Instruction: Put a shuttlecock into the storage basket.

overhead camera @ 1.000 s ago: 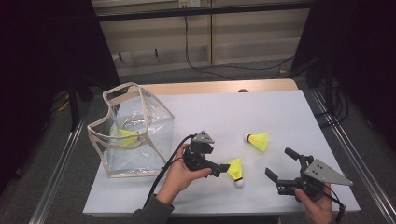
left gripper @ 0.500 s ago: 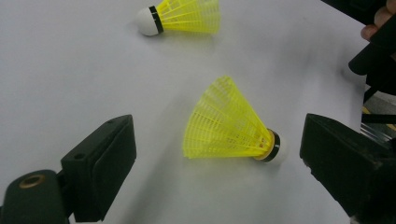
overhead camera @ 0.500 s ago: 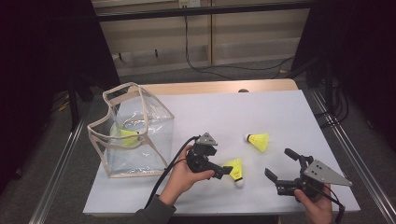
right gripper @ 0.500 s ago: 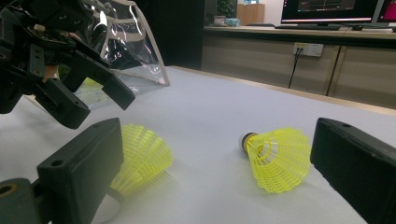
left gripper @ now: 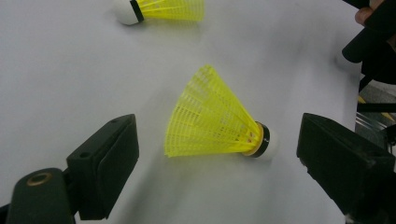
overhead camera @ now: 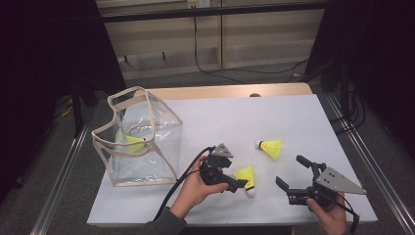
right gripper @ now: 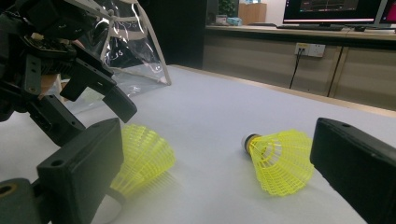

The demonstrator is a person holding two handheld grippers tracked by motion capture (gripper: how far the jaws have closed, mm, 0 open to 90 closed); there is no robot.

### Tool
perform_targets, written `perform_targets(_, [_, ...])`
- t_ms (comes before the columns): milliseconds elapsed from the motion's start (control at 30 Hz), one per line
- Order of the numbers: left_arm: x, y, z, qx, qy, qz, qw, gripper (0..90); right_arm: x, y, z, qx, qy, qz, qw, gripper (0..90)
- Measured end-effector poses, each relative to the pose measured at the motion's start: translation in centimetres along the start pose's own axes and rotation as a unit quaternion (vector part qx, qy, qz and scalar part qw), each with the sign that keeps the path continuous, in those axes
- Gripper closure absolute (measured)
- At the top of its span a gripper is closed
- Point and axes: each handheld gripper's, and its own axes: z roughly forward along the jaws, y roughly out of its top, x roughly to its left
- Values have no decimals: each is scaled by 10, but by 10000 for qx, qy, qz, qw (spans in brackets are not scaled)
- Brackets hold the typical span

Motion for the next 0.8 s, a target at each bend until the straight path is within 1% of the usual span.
perform_targets(167, [-1,0,2,-17,-36,-33,10000,132,-1,0,0,-11,-21,18,10000,25])
perform_targets(267, [-2,0,3,38,-39,9,10000,132,0,0,1,-2,-17,0,10000,25])
perform_targets(433, [-3,1,6,13,-86,11,10000,137,0,0,0,0,-21,-21,10000,25])
perform_targets(467, [-3,1,7,56,-90,51,9999,137,0,0,-1,-9,-12,-25,10000,25])
perform_targets(500, [-4,1,8,43,-94,35,9999,138,-1,0,-1,-13,-21,-34,10000,25])
perform_targets(633, [-6,2,12,81,-116,86,9999,141,-1,0,-1,-27,-53,3,10000,25])
perform_targets(800, [-6,2,15,96,-150,99,9998,143,-2,0,-1,-22,-47,0,10000,25])
